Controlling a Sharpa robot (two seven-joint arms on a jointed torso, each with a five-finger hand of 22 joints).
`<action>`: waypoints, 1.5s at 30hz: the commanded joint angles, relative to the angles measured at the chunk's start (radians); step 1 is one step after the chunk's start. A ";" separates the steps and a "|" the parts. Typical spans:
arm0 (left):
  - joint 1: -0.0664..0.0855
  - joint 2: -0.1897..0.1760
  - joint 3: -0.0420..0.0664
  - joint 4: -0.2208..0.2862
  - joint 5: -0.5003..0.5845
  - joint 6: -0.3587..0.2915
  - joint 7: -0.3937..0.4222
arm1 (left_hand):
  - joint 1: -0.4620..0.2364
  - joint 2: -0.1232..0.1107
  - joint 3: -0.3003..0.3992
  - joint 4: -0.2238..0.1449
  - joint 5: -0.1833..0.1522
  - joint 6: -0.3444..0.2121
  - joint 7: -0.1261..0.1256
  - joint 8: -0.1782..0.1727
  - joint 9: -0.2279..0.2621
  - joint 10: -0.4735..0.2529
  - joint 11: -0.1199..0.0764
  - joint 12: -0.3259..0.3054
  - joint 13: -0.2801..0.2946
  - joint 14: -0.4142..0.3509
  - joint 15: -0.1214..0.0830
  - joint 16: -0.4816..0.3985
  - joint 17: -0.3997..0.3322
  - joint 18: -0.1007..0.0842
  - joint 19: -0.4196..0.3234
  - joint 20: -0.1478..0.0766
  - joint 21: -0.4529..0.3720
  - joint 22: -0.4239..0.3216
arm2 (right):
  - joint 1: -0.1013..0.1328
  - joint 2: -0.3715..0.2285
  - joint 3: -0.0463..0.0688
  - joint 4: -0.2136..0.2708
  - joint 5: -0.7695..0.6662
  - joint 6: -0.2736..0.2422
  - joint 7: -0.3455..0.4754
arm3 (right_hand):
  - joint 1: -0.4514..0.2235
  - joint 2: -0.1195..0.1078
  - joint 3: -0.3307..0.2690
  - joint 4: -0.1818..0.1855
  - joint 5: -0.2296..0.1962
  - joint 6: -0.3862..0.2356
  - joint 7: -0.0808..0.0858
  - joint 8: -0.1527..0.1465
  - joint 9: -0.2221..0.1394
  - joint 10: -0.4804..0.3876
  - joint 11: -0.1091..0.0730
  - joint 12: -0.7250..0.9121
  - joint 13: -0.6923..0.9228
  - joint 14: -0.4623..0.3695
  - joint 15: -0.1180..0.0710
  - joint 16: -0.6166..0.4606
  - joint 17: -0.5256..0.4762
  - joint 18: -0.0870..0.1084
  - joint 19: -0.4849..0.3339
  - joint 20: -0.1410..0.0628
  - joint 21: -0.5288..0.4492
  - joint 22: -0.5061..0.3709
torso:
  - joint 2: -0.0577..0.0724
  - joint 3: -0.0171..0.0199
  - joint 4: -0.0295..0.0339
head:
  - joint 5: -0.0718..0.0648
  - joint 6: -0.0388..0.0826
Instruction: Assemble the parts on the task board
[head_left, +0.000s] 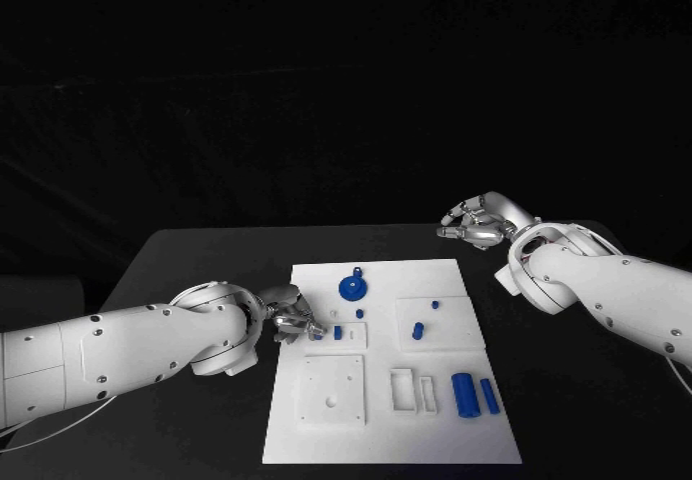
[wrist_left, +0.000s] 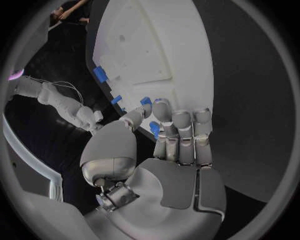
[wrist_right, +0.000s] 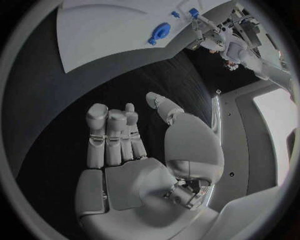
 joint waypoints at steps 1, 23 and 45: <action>-0.010 0.000 -0.012 -0.001 -0.030 0.013 -0.014 | 0.053 0.042 0.109 -0.102 -0.006 0.001 0.003 -0.005 -0.003 -0.001 0.003 -0.006 0.000 0.002 -0.011 -0.004 -0.001 -0.009 0.004 -0.125 -0.004 0.001 | -0.001 0.000 0.000 0.001 -0.001 0.012 0.011 | -0.004 0.004 -0.003 0.001 0.006 -0.003 0.007 -0.007 0.001 -0.009 -0.001 0.005 -0.002 0.004 -0.006 -0.005 0.001 0.085 -0.002 -0.005 -0.006 0.001 | 0.000 -0.0001 -0.0004 | 0.000 -0.001; -0.011 -0.007 -0.012 0.002 -0.042 0.018 -0.103 | 0.047 0.000 0.079 -0.066 -0.058 0.086 -0.028 0.052 0.009 0.033 -0.026 0.014 0.016 0.034 -0.029 0.021 0.008 -0.005 0.027 -0.132 0.000 0.007 | -0.004 -0.001 0.000 0.000 0.001 0.014 0.013 | -0.007 0.006 -0.004 0.002 0.007 -0.003 0.007 -0.007 0.001 -0.009 -0.001 0.006 -0.002 0.004 -0.006 -0.005 0.001 0.085 -0.002 -0.005 -0.007 0.001 | 0.000 -0.0004 -0.0003 | 0.000 -0.001; -0.011 -0.017 -0.009 0.001 -0.016 -0.057 -0.105 | -0.026 -0.143 0.085 0.073 -0.283 0.029 -0.021 0.067 -0.007 0.021 -0.016 0.007 0.020 0.025 -0.034 0.009 0.001 -0.001 0.033 -0.135 -0.013 0.007 | -0.005 -0.002 0.000 -0.001 0.003 0.014 0.015 | -0.008 0.007 -0.004 0.003 0.008 -0.003 0.007 -0.007 0.002 -0.009 -0.001 0.006 -0.003 0.004 -0.006 -0.006 0.002 0.085 -0.002 -0.005 -0.007 0.002 | -0.001 0.0001 0.0002 | -0.001 0.002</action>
